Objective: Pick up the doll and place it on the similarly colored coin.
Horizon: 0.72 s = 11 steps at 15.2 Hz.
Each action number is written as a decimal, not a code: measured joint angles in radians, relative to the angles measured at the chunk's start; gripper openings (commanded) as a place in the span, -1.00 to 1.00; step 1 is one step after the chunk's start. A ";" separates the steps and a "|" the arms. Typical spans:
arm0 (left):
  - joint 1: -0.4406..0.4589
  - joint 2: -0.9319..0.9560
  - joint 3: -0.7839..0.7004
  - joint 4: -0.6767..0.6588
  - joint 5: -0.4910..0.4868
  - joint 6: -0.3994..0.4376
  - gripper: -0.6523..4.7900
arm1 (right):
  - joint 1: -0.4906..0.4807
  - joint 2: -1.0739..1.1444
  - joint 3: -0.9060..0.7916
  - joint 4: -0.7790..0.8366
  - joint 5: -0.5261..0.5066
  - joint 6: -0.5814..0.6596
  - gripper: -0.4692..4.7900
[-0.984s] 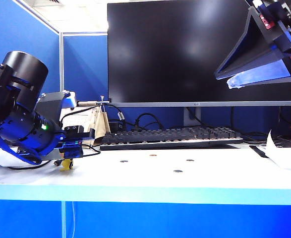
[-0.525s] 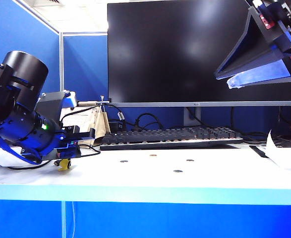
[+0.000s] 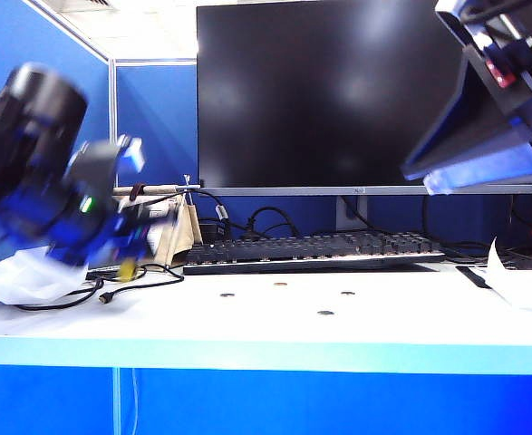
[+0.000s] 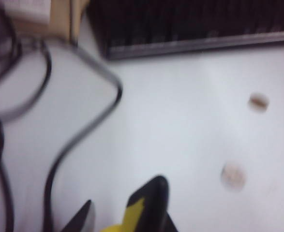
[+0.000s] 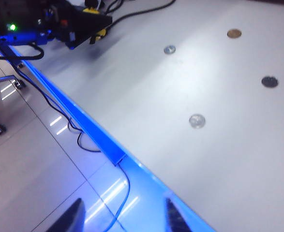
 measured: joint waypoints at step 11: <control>-0.067 0.107 0.532 -0.310 0.079 0.012 -0.78 | 0.000 0.000 0.001 0.145 -0.001 0.017 -0.01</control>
